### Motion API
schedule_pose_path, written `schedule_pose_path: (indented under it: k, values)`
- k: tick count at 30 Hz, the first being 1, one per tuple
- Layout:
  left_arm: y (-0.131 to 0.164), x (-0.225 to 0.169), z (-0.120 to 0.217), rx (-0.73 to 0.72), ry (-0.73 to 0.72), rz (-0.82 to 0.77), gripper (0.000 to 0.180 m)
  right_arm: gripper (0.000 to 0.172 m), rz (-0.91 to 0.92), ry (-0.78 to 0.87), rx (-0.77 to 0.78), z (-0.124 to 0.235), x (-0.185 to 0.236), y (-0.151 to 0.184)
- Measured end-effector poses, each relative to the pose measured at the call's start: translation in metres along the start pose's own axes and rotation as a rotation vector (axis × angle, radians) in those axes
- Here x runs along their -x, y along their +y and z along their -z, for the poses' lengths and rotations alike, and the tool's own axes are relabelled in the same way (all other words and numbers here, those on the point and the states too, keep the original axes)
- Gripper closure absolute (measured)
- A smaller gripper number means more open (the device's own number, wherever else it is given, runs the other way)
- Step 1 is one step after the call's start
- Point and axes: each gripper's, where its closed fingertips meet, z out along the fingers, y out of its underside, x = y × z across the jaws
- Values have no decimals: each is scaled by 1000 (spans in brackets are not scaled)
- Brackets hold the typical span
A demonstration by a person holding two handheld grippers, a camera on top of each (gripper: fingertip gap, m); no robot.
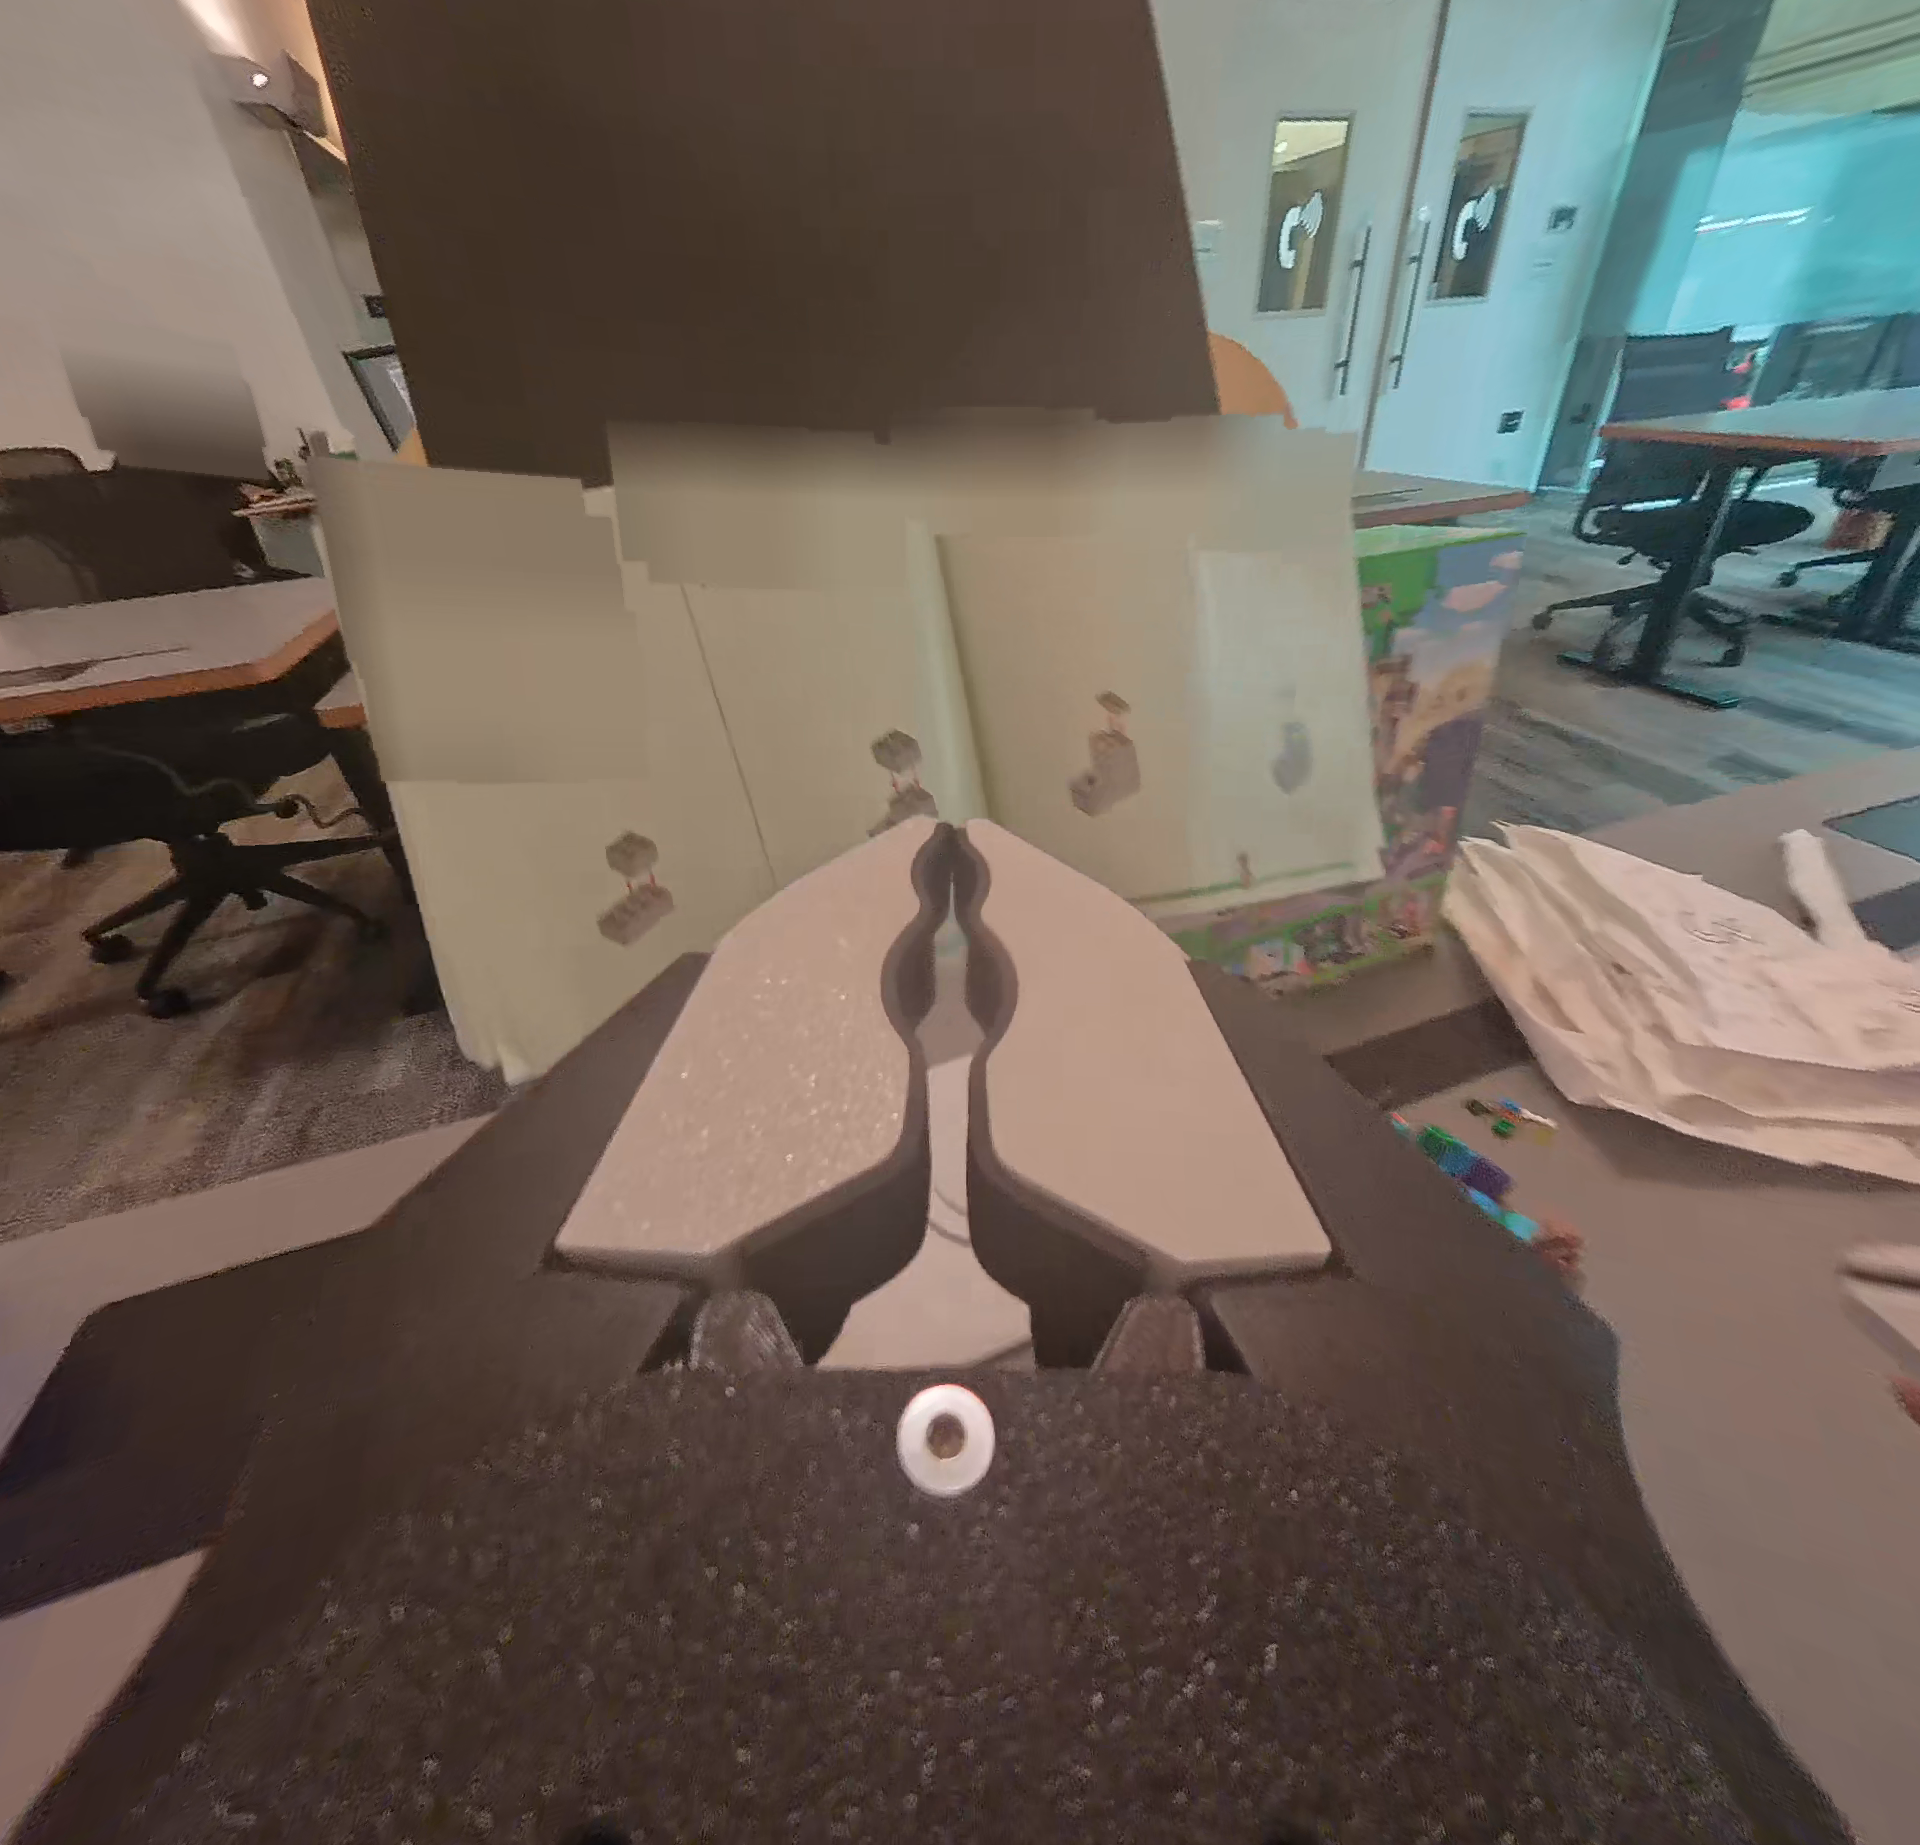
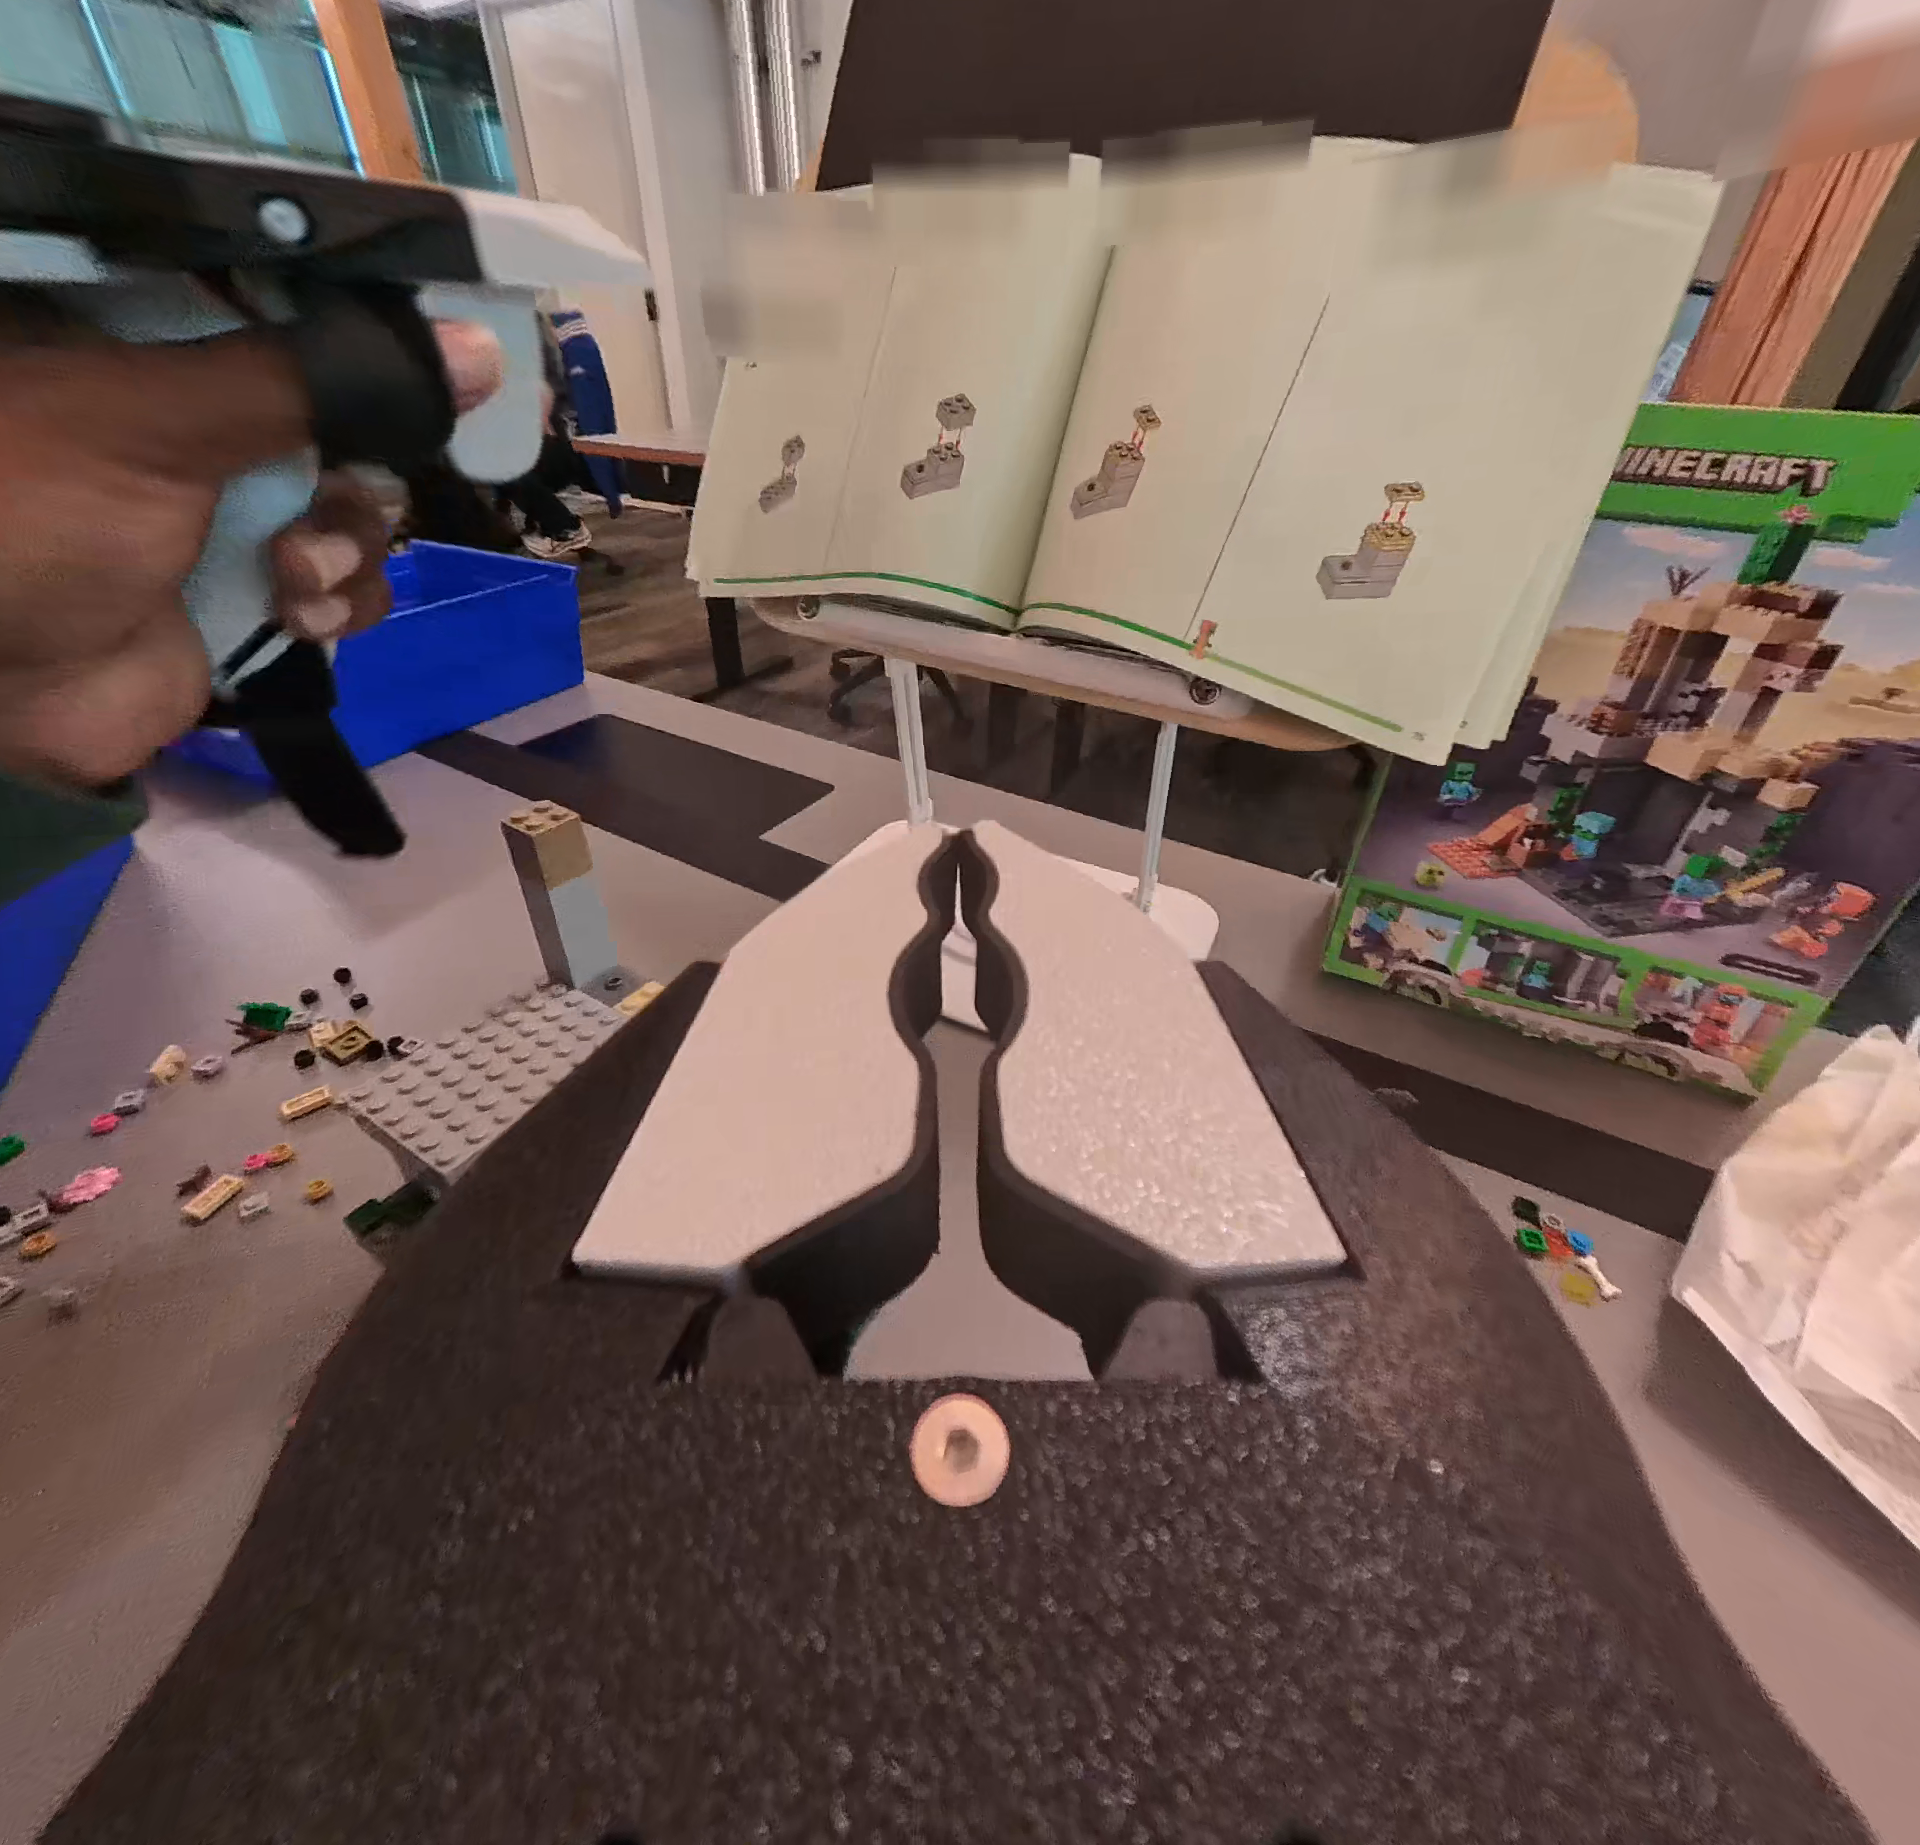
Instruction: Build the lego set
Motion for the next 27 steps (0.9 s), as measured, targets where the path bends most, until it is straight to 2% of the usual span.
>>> schedule_pose_path:
  k: [6, 13, 19, 27]
  values:
    - [3, 35, -59, 49, -77, -43, 180, 172, -19, 3, -16, -2, -4, -1]
    - [2, 46, -101, 73, -107, -55, 180, 172, -20, 9, -11, -4, -11, 2]
    - [0, 46, -119, 76, -115, -54, 180, 172, -27, 12, -3, -6, -14, 5]
    - [-4, 44, -124, 58, -110, -35, 180, 171, -23, 2, 11, -8, -13, 10]
